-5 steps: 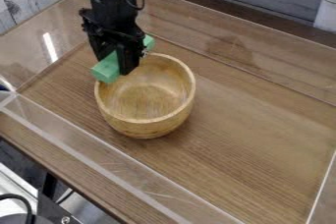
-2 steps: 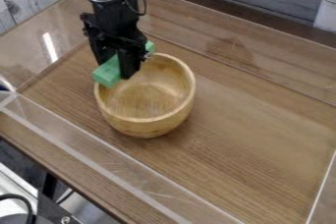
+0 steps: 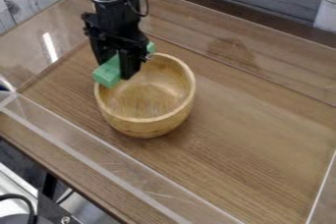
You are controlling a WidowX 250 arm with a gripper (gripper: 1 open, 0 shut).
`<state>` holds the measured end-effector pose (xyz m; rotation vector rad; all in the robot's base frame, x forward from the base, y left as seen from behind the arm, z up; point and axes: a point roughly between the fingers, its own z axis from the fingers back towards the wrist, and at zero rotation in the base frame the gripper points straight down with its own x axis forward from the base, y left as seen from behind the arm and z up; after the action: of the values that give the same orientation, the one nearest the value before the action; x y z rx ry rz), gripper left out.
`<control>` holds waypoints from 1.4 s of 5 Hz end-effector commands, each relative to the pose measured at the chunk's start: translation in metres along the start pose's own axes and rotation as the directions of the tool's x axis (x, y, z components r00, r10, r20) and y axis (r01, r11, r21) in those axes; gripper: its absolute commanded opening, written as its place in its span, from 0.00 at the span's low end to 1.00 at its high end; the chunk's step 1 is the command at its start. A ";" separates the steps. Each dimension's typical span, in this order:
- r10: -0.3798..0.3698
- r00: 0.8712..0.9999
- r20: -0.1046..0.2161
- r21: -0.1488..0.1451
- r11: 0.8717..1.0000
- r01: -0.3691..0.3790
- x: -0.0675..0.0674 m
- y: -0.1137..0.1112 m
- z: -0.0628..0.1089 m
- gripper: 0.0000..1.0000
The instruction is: Put the green block in the brown bowl
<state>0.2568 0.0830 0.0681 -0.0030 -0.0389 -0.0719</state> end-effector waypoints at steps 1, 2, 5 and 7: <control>-0.031 0.999 -0.008 -0.009 0.999 0.031 0.003 -0.012 -0.008 0.00; -0.041 0.999 -0.017 -0.017 0.999 0.041 0.004 -0.019 -0.013 0.00; -0.060 0.998 -0.002 -0.049 0.997 0.060 0.010 -0.036 -0.002 1.00; -0.048 0.998 0.035 -0.064 0.997 0.051 0.015 -0.037 0.015 1.00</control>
<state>0.2591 0.0417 0.0639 -0.0898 0.0091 -0.1270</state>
